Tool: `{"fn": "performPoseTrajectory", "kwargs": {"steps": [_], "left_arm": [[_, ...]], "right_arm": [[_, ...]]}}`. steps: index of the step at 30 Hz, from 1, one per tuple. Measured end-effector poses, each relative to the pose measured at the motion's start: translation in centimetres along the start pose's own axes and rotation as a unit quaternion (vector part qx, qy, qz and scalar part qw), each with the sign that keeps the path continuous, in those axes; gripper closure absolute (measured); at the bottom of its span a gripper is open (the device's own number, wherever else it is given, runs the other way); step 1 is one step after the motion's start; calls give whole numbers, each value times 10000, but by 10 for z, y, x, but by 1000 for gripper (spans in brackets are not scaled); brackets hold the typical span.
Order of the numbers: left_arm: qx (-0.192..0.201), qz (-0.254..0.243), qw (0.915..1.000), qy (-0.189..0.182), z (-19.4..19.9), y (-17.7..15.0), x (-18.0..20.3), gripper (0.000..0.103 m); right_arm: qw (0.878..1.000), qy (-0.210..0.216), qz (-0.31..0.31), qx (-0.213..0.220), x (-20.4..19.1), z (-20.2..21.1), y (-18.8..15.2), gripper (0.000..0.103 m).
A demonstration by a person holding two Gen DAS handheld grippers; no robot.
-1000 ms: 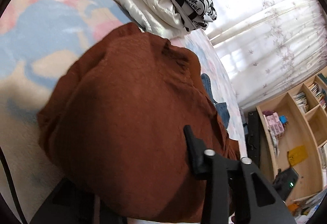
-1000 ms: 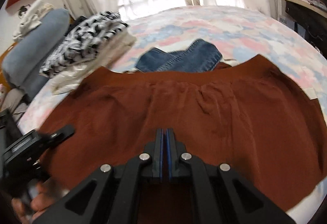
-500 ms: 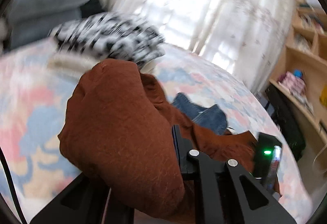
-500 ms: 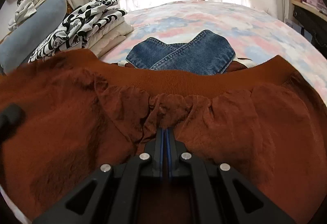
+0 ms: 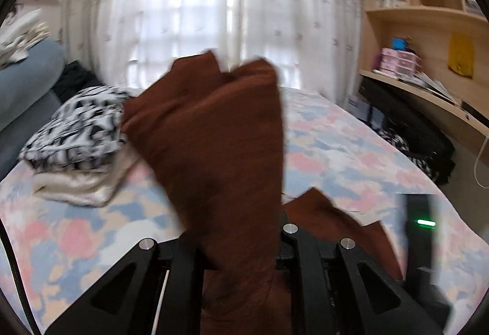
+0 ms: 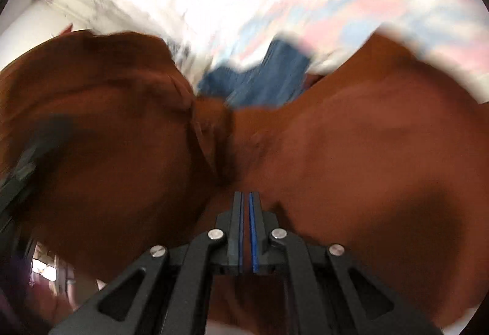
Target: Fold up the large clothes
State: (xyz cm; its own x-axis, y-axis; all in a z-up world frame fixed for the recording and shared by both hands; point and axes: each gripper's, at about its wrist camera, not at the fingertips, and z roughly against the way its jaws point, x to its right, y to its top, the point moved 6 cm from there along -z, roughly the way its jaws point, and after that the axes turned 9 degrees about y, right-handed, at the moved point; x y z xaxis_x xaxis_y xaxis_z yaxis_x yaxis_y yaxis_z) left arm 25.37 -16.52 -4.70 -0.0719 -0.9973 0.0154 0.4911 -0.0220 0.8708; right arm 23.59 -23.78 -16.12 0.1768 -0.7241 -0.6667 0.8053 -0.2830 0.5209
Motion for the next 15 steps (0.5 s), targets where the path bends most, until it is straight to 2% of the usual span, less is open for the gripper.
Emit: {"fn": "performPoseTrajectory", "kwargs": {"steps": [3, 6, 8, 10, 12, 15], "left_arm": [[-147, -289, 9993, -211, -12, -3, 54, 92], [-359, -675, 9963, -392, -23, -24, 111, 92], [-586, -997, 9920, -509, -33, -48, 147, 91], [-698, -1362, 9868, -526, -38, -72, 175, 91], [-916, -1769, 9788, -470, -48, -102, 195, 91], [-1097, -1950, 9738, -401, -55, -128, 202, 90]], "right_arm": [[9957, -672, 25, 632, 29, 66, 2, 100], [9796, -1491, -212, 1328, 77, 135, -7, 99], [9706, -1770, -451, 1568, 104, 159, -15, 99], [9637, -1897, -851, 1675, 133, 173, -27, 99], [9630, -1734, -1185, 1687, 147, 173, -34, 99], [9624, -1792, -1238, 1626, 152, 168, -36, 99]]}}
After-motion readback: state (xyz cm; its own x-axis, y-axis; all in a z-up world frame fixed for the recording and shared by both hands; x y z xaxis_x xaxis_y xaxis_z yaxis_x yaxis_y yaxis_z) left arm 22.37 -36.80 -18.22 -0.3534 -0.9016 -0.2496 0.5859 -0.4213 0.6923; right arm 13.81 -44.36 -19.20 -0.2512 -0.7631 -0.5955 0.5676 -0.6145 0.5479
